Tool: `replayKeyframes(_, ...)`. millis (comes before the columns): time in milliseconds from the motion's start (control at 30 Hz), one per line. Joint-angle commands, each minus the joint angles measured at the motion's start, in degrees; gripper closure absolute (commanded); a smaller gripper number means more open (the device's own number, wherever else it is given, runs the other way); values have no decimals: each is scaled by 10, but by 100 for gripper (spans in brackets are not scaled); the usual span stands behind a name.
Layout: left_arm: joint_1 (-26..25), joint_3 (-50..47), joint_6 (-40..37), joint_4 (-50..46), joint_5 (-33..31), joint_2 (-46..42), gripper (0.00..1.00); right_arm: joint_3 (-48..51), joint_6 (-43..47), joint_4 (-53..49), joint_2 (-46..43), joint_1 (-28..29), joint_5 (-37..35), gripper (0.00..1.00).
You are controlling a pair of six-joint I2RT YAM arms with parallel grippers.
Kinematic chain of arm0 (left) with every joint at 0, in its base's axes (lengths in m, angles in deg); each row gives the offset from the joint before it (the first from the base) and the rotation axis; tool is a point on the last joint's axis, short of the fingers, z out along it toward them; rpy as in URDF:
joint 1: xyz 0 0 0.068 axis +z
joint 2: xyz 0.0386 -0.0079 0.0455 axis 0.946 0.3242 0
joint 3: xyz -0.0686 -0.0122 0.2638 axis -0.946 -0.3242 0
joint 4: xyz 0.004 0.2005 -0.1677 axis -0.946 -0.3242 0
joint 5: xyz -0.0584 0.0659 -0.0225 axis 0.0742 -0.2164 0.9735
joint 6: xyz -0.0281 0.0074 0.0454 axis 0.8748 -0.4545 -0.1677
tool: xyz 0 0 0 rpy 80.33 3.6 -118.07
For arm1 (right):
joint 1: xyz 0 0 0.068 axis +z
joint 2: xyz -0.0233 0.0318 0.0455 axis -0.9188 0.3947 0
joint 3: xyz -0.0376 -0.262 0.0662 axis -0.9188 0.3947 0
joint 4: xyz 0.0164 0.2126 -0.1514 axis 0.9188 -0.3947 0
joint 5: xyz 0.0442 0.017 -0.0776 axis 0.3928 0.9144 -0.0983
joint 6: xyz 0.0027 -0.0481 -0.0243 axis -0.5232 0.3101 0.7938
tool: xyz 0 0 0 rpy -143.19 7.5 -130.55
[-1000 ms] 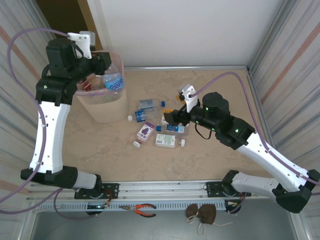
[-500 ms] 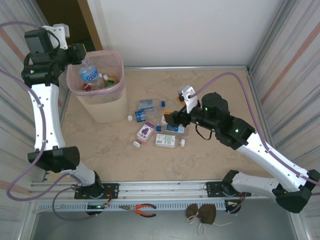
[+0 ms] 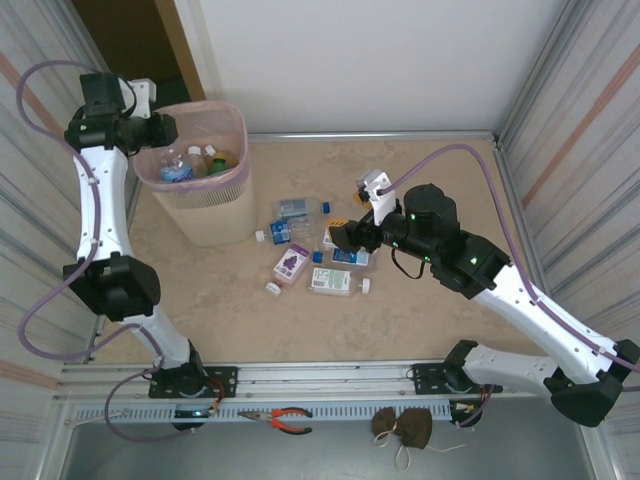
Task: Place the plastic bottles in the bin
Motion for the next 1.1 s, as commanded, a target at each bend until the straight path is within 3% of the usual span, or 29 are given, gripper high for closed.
replayKeyframes(0, 3, -18, -15, -43, -16, 24, 81, 6, 2, 6, 4, -8, 9, 20)
replayKeyframes(267, 2, -34, -21, -56, -22, 69, 72, 7, 0, 6, 5, -15, 13, 20)
replayKeyframes(533, 2, -20, -18, -38, -9, 64, 48, 4, -3, 5, 0, -16, 12, 20)
replayKeyframes(767, 2, 20, -13, -44, -4, 37, 33, 0, -3, 1, -3, -17, 13, 20)
replayKeyframes(1067, 2, 34, -7, -61, 12, 5, 29, -1, -5, -8, -4, -16, 7, 20)
